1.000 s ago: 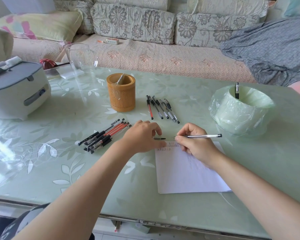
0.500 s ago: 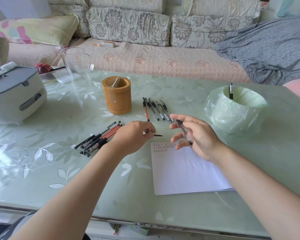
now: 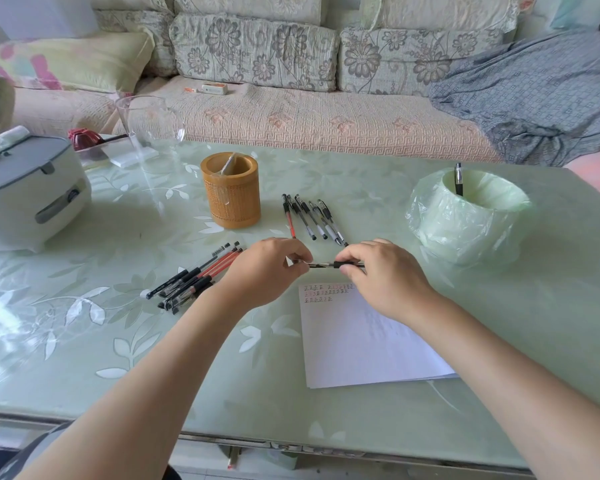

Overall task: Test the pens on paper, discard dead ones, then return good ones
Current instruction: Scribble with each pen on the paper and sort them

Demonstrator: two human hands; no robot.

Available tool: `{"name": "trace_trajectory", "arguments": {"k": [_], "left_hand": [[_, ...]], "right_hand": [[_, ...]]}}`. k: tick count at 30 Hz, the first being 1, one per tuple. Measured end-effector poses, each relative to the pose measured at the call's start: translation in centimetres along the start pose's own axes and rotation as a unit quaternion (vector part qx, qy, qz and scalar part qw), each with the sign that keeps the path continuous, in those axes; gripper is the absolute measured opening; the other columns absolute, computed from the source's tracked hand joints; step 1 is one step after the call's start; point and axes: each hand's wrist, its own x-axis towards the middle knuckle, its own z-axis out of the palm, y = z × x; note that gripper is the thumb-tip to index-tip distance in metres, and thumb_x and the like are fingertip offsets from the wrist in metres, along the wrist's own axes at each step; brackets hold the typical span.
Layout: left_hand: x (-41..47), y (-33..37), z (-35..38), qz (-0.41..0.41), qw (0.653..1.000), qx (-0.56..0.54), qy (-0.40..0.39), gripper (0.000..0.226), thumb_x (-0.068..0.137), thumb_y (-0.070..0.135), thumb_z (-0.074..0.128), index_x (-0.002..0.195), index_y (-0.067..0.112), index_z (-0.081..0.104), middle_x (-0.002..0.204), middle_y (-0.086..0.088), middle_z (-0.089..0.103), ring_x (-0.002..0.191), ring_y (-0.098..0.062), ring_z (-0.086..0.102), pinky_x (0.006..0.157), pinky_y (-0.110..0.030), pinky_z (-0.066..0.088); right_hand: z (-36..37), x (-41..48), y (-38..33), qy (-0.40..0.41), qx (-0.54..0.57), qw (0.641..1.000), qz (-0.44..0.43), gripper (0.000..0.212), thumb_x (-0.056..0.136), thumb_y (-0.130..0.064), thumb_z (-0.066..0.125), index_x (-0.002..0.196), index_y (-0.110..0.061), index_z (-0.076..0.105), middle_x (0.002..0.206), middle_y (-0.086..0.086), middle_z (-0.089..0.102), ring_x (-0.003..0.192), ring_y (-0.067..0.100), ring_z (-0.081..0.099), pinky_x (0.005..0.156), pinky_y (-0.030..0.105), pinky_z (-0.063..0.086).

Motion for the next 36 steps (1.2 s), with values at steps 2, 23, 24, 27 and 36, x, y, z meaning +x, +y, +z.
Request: {"name": "trace_trajectory", "arguments": {"k": [2, 23, 24, 27, 36], "left_hand": [[-0.1, 0.1, 0.0, 0.005, 1.0, 0.0, -0.007, 0.01, 0.09, 0.032, 0.061, 0.097, 0.037, 0.067, 0.088, 0.02, 0.062, 0.079, -0.005, 0.058, 0.076, -0.032, 0.052], [-1.5, 4.2, -0.1, -0.102, 0.951, -0.257, -0.136, 0.011, 0.075, 0.033, 0.08, 0.08, 0.024, 0.08, 0.083, 0.0, 0.076, 0.086, -0.012, 0.069, 0.092, -0.038, 0.054], [-1.5, 4.2, -0.3, -0.103, 0.949, -0.265, -0.14, 0.011, 0.076, 0.033, 0.08, 0.081, 0.023, 0.081, 0.084, -0.002, 0.076, 0.089, -0.015, 0.07, 0.093, -0.037, 0.054], [-1.5, 4.1, -0.7, -0.111, 0.946, -0.265, -0.152, 0.012, 0.077, 0.031, 0.08, 0.081, 0.021, 0.081, 0.084, -0.005, 0.076, 0.082, -0.012, 0.069, 0.091, -0.034, 0.053], [-1.5, 3.8, -0.8, -0.14, 0.94, -0.257, -0.176, 0.012, 0.075, 0.03, 0.081, 0.08, 0.019, 0.08, 0.081, -0.001, 0.076, 0.073, -0.004, 0.066, 0.075, -0.015, 0.052]], "right_hand": [[0.2, -0.1, 0.1, -0.005, -0.01, 1.0, -0.003, 0.015, 0.093, -0.029, 0.059, 0.102, -0.031, 0.07, 0.1, -0.013, 0.07, 0.099, 0.018, 0.055, 0.078, 0.031, 0.044], [1.2, -1.1, -1.5, 0.019, -0.14, 0.99, -0.031, 0.054, 0.064, -0.057, 0.054, 0.045, -0.011, 0.031, 0.041, 0.004, 0.038, 0.046, 0.026, 0.038, 0.044, 0.023, 0.017], [1.2, -1.1, -1.6, 0.027, -0.128, 0.991, -0.032, 0.055, 0.064, -0.056, 0.054, 0.045, -0.011, 0.029, 0.04, 0.004, 0.033, 0.045, 0.027, 0.035, 0.044, 0.023, 0.015], [1.3, -1.1, -1.6, 0.028, -0.121, 0.99, -0.065, 0.061, 0.066, -0.065, 0.052, 0.045, -0.012, 0.031, 0.039, 0.003, 0.033, 0.043, 0.025, 0.034, 0.042, 0.023, 0.016], [2.1, -1.3, -2.0, 0.026, -0.125, 0.99, -0.061, 0.061, 0.07, -0.068, 0.045, 0.046, -0.013, 0.031, 0.041, 0.003, 0.036, 0.045, 0.026, 0.038, 0.042, 0.025, 0.019]]}}
